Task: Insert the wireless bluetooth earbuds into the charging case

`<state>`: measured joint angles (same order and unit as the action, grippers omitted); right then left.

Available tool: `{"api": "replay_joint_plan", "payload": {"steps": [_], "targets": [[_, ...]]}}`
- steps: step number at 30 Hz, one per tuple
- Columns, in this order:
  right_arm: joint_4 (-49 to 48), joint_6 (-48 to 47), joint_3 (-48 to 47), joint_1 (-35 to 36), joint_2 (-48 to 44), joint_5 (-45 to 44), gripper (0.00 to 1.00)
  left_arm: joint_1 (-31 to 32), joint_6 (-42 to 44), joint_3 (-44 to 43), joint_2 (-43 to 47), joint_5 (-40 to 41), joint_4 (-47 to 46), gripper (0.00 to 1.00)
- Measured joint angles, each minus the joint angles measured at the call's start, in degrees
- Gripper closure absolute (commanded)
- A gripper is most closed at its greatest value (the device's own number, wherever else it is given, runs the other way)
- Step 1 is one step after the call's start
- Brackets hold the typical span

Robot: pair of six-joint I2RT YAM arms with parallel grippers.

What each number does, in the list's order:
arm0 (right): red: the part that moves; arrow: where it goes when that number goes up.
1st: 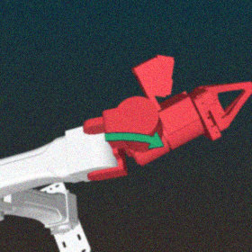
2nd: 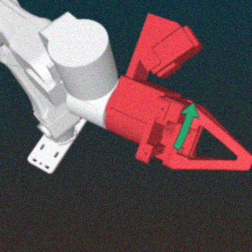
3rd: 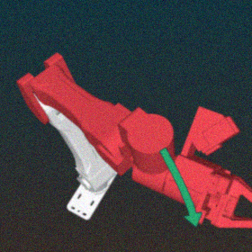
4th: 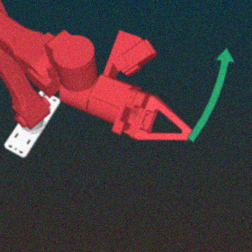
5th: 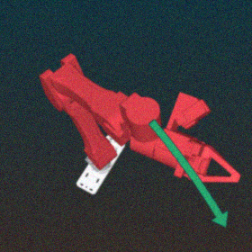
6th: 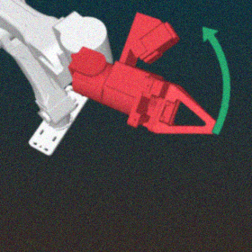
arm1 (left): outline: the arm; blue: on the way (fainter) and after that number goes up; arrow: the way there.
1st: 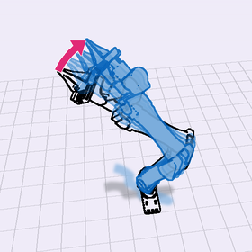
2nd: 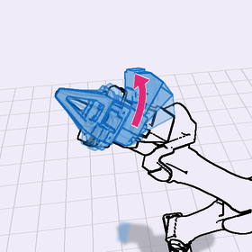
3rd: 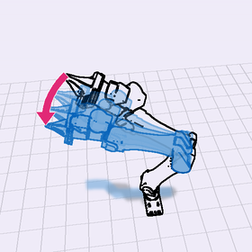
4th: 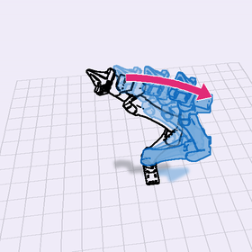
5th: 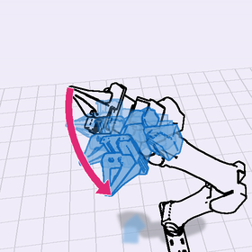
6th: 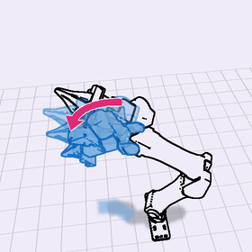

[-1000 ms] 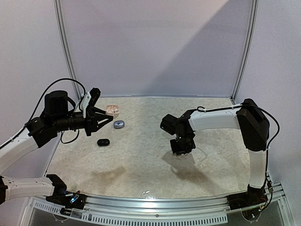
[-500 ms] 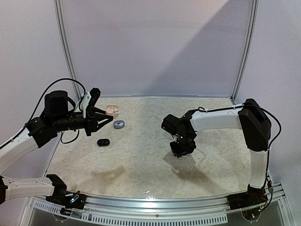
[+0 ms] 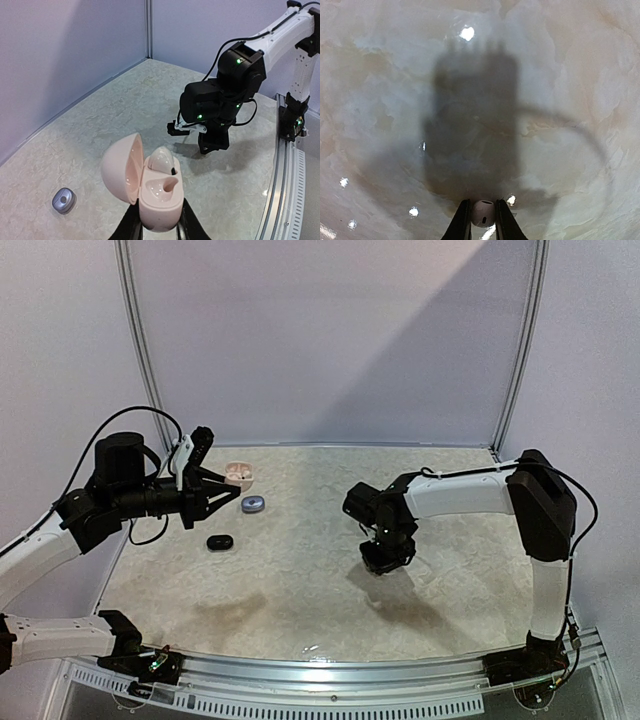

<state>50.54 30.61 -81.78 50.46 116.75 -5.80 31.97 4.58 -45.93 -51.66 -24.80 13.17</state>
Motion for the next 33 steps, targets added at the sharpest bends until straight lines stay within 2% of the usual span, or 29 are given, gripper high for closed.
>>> {"api": "replay_joint_plan", "payload": {"steps": [7,10,12,16,20,24,28,33], "targets": [[0.33,1.07,-1.97,0.02,-0.59,2.64,0.89,-0.07,-0.07,0.85,0.02,-0.11,-0.39,1.00],[-2.32,2.23,-3.08,0.00,-4.61,6.25,0.92,-0.17,-0.09,2.08,0.35,-1.03,-2.10,1.00],[-6.14,3.21,-3.54,0.00,-9.18,9.20,0.94,-0.22,-0.33,3.43,0.76,-2.54,-4.83,1.00],[-20.06,6.14,-5.73,0.35,-20.11,16.28,0.97,-0.28,-1.92,6.75,0.96,-7.91,-14.56,1.00],[-31.04,6.67,-12.81,2.56,-24.48,21.16,0.97,-0.35,-4.09,7.52,-1.62,-15.93,-25.49,1.00],[-37.59,5.92,-21.68,6.99,-22.84,26.71,0.97,-0.15,-4.83,6.60,-4.42,-23.52,-32.44,1.00],[-39.21,4.44,-30.38,10.78,-17.22,32.15,0.97,0.17,-4.83,5.33,-5.14,-29.20,-35.78,1.00],[-39.43,3.78,-31.69,12.68,-12.96,37.13,0.96,0.50,-5.33,3.56,-5.35,-32.94,-37.81,1.00]]}}
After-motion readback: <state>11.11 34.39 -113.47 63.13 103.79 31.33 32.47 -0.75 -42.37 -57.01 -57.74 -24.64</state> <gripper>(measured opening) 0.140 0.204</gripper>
